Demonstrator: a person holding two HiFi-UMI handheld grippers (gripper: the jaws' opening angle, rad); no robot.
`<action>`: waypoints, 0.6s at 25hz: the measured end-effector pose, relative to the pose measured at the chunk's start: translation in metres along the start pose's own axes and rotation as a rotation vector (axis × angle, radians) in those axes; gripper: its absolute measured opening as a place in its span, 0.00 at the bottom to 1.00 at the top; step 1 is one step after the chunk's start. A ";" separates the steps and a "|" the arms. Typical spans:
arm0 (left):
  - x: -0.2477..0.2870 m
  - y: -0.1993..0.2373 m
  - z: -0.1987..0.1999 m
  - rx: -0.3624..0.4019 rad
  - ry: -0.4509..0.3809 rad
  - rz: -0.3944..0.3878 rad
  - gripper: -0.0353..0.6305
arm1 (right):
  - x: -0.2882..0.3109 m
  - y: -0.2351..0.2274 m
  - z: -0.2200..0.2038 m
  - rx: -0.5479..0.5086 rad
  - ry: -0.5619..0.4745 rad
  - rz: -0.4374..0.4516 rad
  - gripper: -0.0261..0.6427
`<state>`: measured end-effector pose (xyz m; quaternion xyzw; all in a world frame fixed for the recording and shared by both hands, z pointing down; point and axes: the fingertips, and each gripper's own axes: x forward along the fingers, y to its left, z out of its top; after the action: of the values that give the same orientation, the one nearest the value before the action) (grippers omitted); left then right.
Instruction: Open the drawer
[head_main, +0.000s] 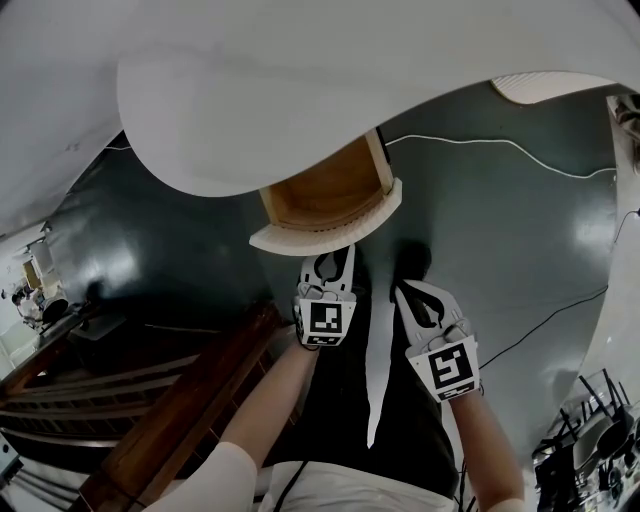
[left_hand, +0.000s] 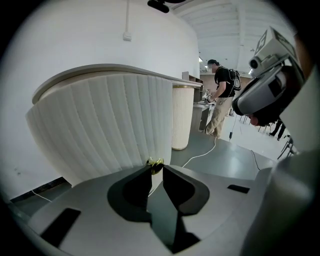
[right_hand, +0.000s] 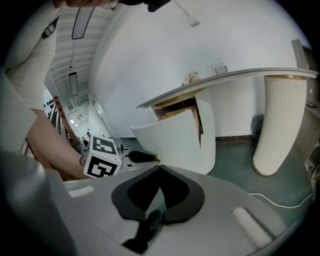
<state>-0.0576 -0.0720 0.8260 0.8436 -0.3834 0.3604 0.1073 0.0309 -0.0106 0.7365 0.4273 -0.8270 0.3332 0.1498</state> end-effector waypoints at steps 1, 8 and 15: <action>-0.001 -0.001 -0.002 0.006 0.002 -0.006 0.16 | 0.000 0.000 0.000 -0.002 0.000 -0.001 0.06; -0.012 -0.014 -0.010 0.024 0.019 -0.039 0.16 | -0.005 -0.001 -0.002 0.001 0.004 -0.014 0.06; -0.015 -0.018 -0.013 -0.001 0.032 -0.029 0.15 | -0.004 0.002 -0.003 -0.006 0.007 -0.009 0.06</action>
<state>-0.0579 -0.0454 0.8267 0.8431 -0.3692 0.3723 0.1191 0.0318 -0.0052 0.7354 0.4293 -0.8256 0.3314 0.1555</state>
